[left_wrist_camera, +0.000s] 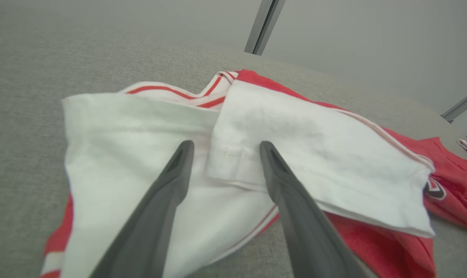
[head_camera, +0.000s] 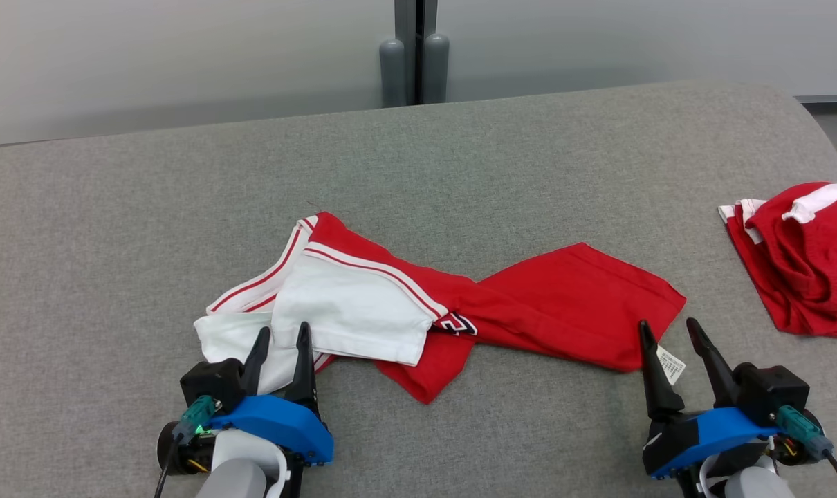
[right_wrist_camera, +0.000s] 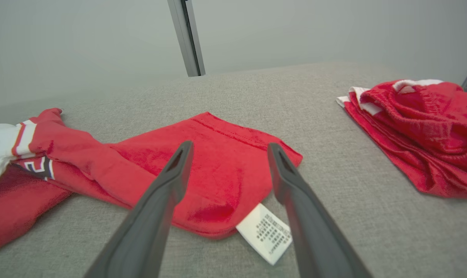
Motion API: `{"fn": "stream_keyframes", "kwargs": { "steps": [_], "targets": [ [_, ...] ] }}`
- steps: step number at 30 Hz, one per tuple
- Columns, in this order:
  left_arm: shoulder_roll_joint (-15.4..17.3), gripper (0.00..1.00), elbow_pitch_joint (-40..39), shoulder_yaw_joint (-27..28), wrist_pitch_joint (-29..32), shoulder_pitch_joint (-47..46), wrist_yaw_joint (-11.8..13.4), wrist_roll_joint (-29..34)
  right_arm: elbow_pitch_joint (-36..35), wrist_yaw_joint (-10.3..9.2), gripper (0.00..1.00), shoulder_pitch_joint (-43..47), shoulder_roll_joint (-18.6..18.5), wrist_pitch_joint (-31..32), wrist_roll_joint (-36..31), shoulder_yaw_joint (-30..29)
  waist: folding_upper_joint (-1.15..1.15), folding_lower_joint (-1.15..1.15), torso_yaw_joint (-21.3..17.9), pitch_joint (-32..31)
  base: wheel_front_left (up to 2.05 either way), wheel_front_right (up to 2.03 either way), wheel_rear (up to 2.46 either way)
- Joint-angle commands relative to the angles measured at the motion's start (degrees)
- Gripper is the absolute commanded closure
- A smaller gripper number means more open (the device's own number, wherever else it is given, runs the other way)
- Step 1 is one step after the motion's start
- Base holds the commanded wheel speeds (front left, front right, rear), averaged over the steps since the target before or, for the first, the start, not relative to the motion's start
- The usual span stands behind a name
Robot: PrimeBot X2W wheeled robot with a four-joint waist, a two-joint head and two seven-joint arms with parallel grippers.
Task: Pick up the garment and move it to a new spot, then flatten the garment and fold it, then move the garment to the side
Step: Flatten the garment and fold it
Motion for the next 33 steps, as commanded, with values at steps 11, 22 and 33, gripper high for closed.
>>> {"fn": "stream_keyframes", "kwargs": {
  "steps": [11,22,33],
  "targets": [
    [0.0,1.00,-5.4,-2.6,-0.1,1.4,0.3,0.5,6.6,0.01,0.00,-2.8,-0.7,-0.3,-2.4,-9.6,-0.02,0.00,3.7,0.5,0.00,0.00,0.00],
    [0.0,1.00,-9.1,-4.6,-0.1,2.2,0.3,1.3,19.9,0.01,0.00,-10.3,-1.5,-0.3,-4.6,-17.1,-0.02,0.00,8.6,2.0,0.00,0.00,0.00],
    [0.0,1.00,-11.9,-2.2,-0.1,2.3,0.9,1.6,19.6,0.01,1.00,-13.6,-1.2,-0.2,-0.1,-15.8,-0.02,0.00,8.4,0.8,0.00,0.00,0.00]
  ]
}}
